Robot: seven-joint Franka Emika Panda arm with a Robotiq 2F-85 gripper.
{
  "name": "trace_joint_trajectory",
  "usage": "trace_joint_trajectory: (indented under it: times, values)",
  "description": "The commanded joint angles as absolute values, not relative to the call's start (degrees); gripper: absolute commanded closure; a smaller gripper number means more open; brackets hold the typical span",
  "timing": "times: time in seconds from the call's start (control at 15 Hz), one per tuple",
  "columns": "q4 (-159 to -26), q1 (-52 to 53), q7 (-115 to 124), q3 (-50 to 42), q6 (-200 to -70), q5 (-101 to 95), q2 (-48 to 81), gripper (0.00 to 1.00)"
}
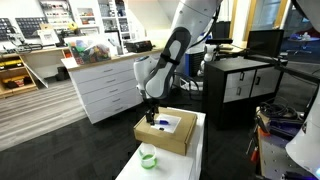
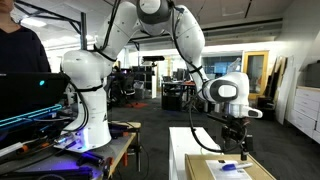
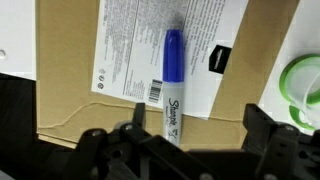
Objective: Take the marker from the top of the box and put it in the cup
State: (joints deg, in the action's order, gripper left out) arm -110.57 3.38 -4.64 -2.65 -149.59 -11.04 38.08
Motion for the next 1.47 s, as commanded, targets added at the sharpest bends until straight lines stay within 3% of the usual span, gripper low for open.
trace_joint_trajectory:
  times: [0.0,1.4]
  values:
    - [-112.04,2.16,-3.59,-2.04,-150.26,-9.29,37.49,0.0]
    - [-119.09,-0.83,-5.44,-2.36,-151.71,-7.22,35.24,0.0]
